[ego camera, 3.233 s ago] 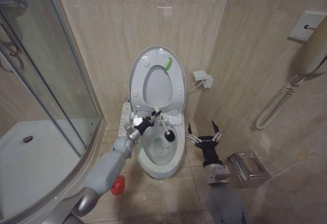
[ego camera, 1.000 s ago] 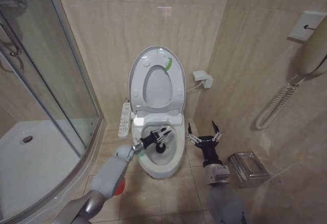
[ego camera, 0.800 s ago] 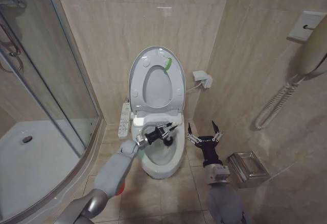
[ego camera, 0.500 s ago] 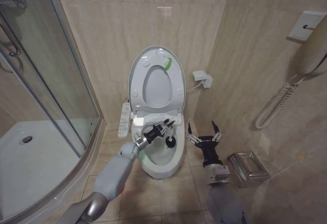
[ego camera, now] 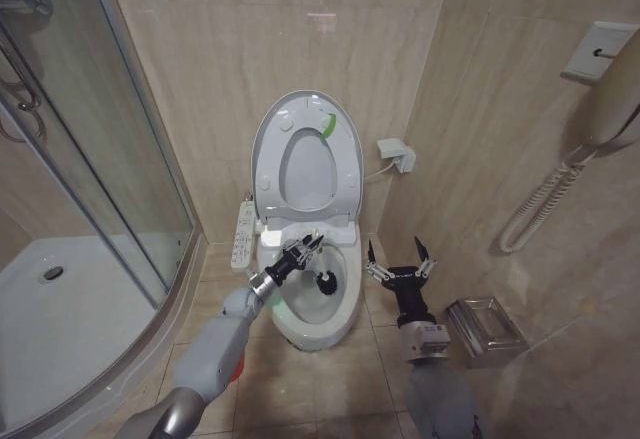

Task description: Open the toilet lid, clean the toilet bowl with a toilet brush, close the toilet lid, and flush.

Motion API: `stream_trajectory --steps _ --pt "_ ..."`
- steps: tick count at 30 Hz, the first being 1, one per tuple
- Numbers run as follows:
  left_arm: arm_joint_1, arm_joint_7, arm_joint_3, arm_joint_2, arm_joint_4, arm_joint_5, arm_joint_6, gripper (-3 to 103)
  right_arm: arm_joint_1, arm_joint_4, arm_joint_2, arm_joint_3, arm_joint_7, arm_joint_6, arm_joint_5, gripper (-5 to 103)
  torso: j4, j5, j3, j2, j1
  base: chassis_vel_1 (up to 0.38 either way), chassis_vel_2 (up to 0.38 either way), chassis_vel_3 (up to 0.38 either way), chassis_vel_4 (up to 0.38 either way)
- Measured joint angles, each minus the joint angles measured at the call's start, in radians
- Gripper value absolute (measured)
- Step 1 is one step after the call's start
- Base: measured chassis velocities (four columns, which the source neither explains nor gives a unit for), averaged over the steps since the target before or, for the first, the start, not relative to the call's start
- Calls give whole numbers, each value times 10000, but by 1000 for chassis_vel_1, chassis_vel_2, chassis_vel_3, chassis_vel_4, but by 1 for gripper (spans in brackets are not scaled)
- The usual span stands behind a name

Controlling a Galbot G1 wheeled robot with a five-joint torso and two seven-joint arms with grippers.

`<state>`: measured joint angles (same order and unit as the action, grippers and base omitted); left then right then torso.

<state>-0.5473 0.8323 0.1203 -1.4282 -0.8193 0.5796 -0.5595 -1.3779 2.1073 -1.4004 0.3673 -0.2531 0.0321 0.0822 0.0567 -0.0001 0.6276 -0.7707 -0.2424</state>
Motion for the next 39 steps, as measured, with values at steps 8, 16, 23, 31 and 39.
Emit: stream_trajectory --steps 8,16,23,31,39 --pt "-75 207 399 45 168 749 293 20 0 0 0 0 0 0 0 100 -1 0 0 0 0 0 0 0 0" --pt "-15 188 1069 -8 337 867 265 20 0 0 0 0 0 0 0 100 -5 0 0 0 0 0 0 0 0" --pt "200 -498 947 -141 826 1045 240 20 0 0 0 0 0 0 0 100 -1 0 0 0 -1 0 0 0 0" --pt "187 -665 654 -220 914 1048 353 20 0 0 0 0 0 0 0 100 -1 1 0 0 -1 0 0 0 0" --pt "75 -613 556 -227 636 824 359 20 0 0 0 0 0 0 0 100 -1 2 0 0 0 0 0 0 0"
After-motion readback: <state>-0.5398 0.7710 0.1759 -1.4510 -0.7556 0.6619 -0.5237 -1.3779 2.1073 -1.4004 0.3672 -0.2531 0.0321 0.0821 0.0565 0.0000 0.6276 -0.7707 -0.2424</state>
